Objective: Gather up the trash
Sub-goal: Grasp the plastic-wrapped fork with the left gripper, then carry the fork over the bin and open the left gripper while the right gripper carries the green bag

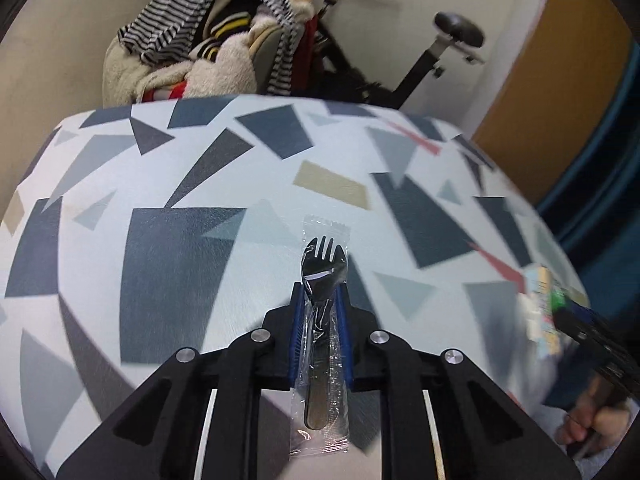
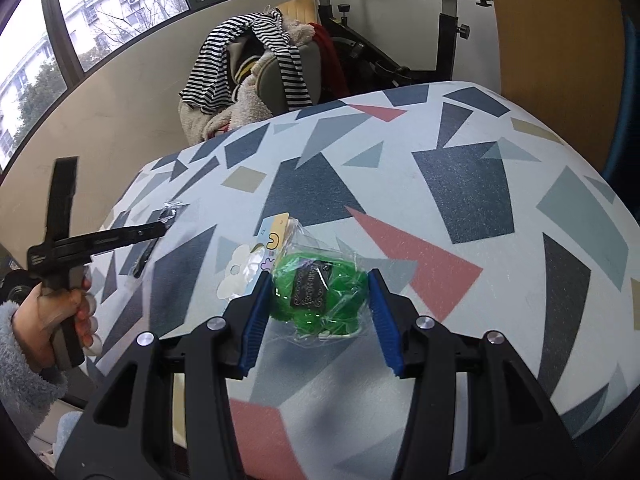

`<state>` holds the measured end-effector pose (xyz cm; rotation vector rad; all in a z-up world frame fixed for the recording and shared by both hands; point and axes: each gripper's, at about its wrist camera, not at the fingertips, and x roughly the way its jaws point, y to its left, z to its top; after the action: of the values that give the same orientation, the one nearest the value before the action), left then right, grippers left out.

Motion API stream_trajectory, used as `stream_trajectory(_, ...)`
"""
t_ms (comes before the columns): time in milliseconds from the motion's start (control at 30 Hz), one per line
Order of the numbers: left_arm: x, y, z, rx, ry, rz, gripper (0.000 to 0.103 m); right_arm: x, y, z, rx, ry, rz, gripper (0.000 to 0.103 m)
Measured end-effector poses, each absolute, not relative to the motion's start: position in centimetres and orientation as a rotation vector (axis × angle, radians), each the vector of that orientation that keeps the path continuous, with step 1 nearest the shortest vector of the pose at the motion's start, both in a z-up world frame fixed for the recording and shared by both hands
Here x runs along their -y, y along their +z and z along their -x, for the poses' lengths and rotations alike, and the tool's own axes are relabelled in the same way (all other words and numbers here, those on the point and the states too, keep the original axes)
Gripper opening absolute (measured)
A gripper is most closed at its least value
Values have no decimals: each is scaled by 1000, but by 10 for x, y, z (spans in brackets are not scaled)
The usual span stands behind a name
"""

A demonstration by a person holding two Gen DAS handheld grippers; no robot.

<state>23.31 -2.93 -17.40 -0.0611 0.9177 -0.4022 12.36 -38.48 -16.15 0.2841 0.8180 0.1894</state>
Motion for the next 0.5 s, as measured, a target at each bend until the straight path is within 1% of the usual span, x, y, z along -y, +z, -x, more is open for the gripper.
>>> stream_trajectory(267,19,-137,-142,-834,-451,86,16,366,-142,-98,-794,236,-243,50)
stream_trajectory(500,20,-132,-64,-785,-479,11,16,348,-123,-69,-762,276,-215,50)
